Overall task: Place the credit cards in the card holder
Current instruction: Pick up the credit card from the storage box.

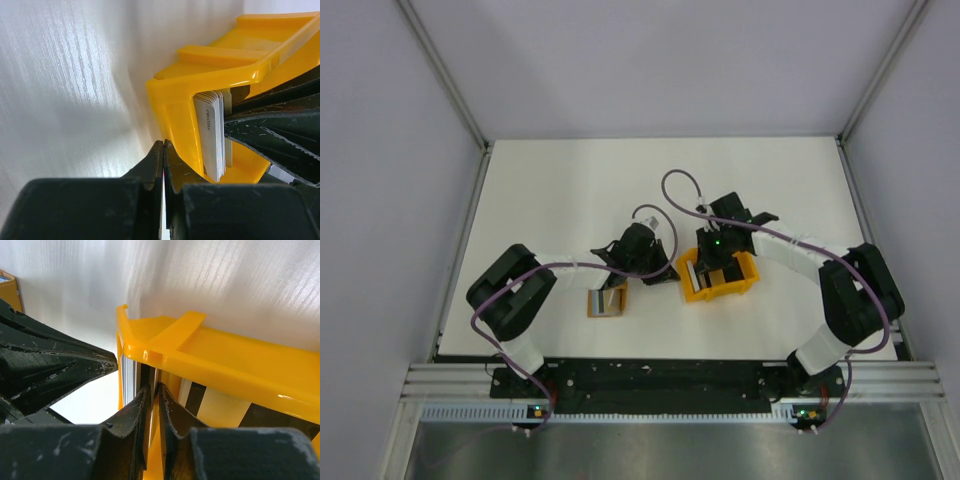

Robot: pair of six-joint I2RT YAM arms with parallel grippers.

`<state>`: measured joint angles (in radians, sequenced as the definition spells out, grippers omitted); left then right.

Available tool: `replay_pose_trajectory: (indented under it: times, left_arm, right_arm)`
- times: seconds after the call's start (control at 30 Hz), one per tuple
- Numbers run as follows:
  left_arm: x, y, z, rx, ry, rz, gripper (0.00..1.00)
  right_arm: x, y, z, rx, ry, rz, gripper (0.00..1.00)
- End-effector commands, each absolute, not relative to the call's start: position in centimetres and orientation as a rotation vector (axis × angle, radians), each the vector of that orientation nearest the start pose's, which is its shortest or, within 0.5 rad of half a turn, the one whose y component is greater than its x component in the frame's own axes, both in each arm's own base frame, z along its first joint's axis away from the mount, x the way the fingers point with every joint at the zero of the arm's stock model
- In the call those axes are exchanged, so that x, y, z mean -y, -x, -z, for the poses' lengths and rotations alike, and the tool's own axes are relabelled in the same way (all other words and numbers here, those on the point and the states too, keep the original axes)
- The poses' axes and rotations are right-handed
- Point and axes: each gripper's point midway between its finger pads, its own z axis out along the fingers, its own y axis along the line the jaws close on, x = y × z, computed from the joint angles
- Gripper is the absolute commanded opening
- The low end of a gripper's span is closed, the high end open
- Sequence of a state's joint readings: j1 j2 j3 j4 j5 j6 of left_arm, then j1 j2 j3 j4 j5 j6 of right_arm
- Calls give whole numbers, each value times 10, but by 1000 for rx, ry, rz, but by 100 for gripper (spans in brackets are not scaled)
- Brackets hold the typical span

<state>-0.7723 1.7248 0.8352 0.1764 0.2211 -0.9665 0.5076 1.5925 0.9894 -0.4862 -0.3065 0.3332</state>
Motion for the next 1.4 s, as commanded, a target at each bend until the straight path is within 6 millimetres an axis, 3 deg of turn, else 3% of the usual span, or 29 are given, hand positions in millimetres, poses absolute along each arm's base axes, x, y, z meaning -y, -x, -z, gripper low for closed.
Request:
replay_pose_trajectory:
  times: [0.0, 0.27, 0.3, 0.37, 0.53, 0.73, 1.03, 1.17, 1.37]
  left_arm:
    - [357, -262, -68, -2466, 95, 1139, 0]
    - [358, -262, -69, -2463, 92, 1142, 0]
    - [358, -262, -69, -2463, 92, 1142, 0]
    - [358, -263, -70, -2460, 89, 1144, 0]
    - [357, -266, -81, -2425, 49, 1127, 0]
    - [350, -277, -120, -2332, -34, 1056, 1]
    - [340, -278, -185, -2174, -113, 1054, 16]
    - [313, -279, -195, -2155, -47, 935, 17]
    - [211, -279, -187, -2115, 260, 563, 23]
  right_arm:
    - [-220, -259, -57, -2743, 366, -620, 12]
    - [-219, -256, -62, -2737, 391, -617, 12]
    - [-218, -256, -63, -2735, 390, -614, 7]
    - [-219, -257, -70, -2714, 390, -618, 1]
    - [-204, -274, -100, -2605, 342, -497, 0]
    - [-190, -290, -134, -2497, 305, -427, 0]
    - [-191, -292, -173, -2400, 230, -476, 0]
    - [-207, -289, -191, -2358, 214, -605, 0]
    - [-255, -275, -206, -2305, 275, -778, 0]
